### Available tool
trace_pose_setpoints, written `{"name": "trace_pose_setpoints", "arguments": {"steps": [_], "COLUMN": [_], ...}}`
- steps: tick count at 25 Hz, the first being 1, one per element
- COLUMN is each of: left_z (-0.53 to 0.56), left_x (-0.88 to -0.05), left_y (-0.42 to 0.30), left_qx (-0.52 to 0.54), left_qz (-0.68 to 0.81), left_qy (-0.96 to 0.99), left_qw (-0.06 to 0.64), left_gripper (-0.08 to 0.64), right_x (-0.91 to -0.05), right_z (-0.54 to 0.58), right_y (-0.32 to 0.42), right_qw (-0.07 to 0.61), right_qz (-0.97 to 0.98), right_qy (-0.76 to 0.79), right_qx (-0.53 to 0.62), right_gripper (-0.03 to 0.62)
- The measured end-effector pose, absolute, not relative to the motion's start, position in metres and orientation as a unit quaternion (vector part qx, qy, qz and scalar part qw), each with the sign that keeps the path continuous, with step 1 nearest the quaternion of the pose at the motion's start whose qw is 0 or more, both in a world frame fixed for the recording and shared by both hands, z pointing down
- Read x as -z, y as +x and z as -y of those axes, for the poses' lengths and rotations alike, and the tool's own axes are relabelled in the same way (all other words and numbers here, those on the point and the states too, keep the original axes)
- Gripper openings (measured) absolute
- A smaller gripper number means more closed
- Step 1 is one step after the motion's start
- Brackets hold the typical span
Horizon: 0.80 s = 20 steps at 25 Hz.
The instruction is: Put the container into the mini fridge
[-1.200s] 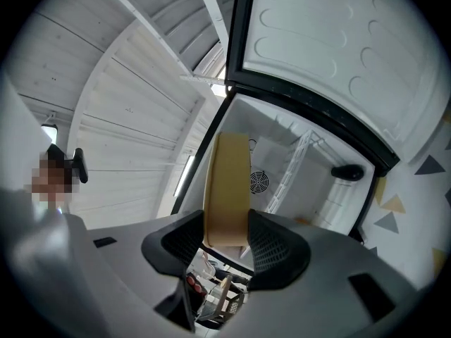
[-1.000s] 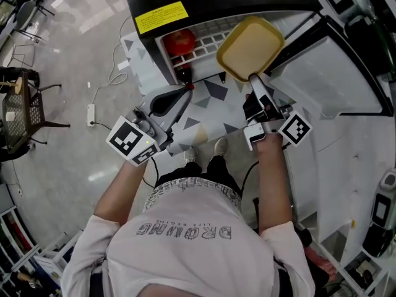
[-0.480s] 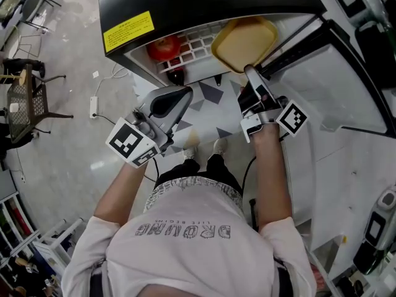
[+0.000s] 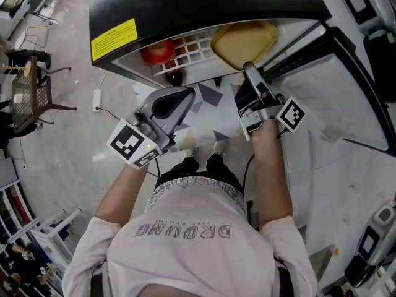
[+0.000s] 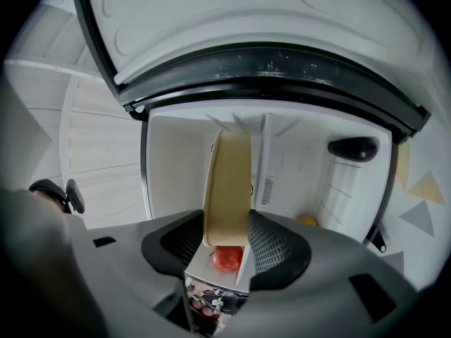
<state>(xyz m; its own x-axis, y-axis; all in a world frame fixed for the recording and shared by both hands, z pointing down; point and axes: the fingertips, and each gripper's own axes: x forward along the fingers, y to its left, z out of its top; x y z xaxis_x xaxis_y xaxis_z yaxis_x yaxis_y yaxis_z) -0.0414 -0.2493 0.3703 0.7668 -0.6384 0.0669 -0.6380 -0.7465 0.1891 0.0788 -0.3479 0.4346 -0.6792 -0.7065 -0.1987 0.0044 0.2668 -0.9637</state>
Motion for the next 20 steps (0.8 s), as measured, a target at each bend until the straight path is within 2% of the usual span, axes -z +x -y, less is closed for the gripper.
{"name": "trace_pose_setpoints", "arguments": {"steps": [14,20], "left_z": [0.26,0.263], "left_x": [-0.374,-0.376], "left_y": [-0.033,-0.034], "left_qx": [0.0,0.001], "left_qz": [0.36,0.366], "left_qy": [0.927,0.924], "left_qw": [0.106,0.107], "left_gripper": [0.006,0.006], "right_x": [-0.44,-0.441], "right_z": [0.369,0.377], "right_y": [0.076,0.072], "right_qw": [0.331,0.321], "right_qz": [-0.712,-0.713], "right_qy": [-0.215,-0.224], "right_qx": [0.581,0.582], "right_gripper": [0.188,0.216]}}
